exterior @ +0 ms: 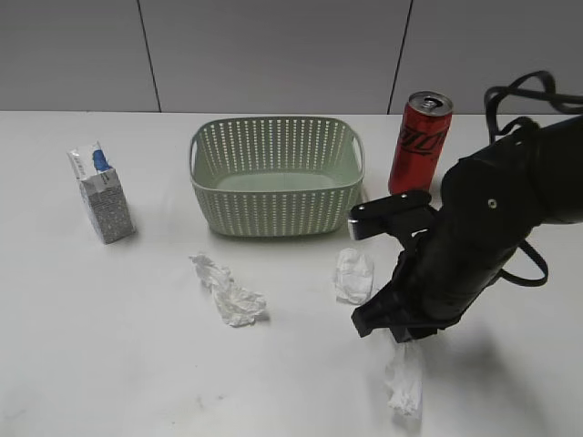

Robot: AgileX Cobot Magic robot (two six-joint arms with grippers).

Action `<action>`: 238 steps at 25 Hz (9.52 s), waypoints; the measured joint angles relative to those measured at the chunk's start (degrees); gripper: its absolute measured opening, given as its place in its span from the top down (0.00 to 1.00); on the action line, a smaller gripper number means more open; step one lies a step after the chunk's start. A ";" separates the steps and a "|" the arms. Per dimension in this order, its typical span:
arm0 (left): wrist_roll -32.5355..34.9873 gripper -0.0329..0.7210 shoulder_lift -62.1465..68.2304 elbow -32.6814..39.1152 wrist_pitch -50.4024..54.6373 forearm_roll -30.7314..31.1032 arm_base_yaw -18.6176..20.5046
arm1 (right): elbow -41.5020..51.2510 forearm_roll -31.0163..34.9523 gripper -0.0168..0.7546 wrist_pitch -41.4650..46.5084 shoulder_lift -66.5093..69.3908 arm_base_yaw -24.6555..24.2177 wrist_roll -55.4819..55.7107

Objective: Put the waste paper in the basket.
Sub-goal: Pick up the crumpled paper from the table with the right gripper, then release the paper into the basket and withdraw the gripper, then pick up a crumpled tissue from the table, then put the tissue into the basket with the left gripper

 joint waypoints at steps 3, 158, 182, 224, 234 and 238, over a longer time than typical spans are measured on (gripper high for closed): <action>0.00 0.21 0.00 0.00 0.00 0.00 0.00 | -1.85 0.00 0.96 1.63 -4.27 0.00 -0.05; -13.13 0.24 99.69 -33.20 -14.50 -6.79 -35.51 | 20.17 -0.50 0.21 25.62 -90.90 -37.32 -18.41; -21.40 0.24 115.45 -44.38 -13.36 -6.97 -39.46 | 24.99 -0.49 0.21 24.59 -102.78 -37.32 -18.15; -19.90 0.92 100.16 -45.16 -20.55 6.12 -39.78 | 25.06 -0.49 0.21 24.38 -102.78 -37.32 -18.15; -19.45 0.92 102.79 -45.11 -55.00 14.89 -39.78 | 25.06 -0.49 0.21 24.38 -102.78 -37.32 -18.15; -19.45 0.91 106.37 -45.11 -59.63 16.59 -39.78 | 25.06 -0.49 0.21 24.38 -102.78 -37.32 -18.15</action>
